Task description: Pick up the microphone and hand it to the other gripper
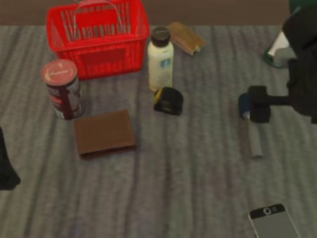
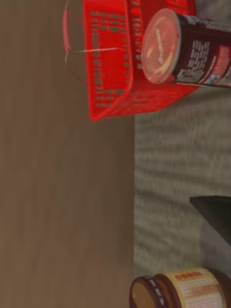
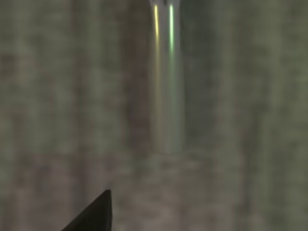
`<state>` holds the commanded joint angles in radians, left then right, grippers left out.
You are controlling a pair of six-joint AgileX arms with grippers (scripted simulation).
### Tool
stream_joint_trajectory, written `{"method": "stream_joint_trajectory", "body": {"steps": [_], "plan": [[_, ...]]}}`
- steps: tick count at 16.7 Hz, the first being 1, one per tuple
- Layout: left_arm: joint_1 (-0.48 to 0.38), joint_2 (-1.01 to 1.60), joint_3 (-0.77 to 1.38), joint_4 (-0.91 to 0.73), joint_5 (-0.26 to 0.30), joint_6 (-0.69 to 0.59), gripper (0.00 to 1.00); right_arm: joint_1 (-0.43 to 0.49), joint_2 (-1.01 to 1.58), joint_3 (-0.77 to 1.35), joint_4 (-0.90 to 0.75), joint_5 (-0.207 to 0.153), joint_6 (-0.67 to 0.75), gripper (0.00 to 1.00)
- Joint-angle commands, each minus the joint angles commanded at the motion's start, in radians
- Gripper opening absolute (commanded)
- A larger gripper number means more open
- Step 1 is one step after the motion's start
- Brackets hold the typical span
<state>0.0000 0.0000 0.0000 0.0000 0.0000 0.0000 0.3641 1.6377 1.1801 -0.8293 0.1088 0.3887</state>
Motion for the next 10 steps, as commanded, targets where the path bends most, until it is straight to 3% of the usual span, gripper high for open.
{"method": "stream_joint_trajectory", "body": {"steps": [5, 10], "plan": [[0.0, 0.0, 0.0, 0.0, 0.0, 0.0, 1.0, 0.065, 0.279, 0.215, -0.136, 0.018, 0.068, 1.0], [0.0, 0.0, 0.0, 0.0, 0.0, 0.0, 1.0, 0.08, 0.342, 0.266, -0.166, 0.023, 0.083, 1.0]]}}
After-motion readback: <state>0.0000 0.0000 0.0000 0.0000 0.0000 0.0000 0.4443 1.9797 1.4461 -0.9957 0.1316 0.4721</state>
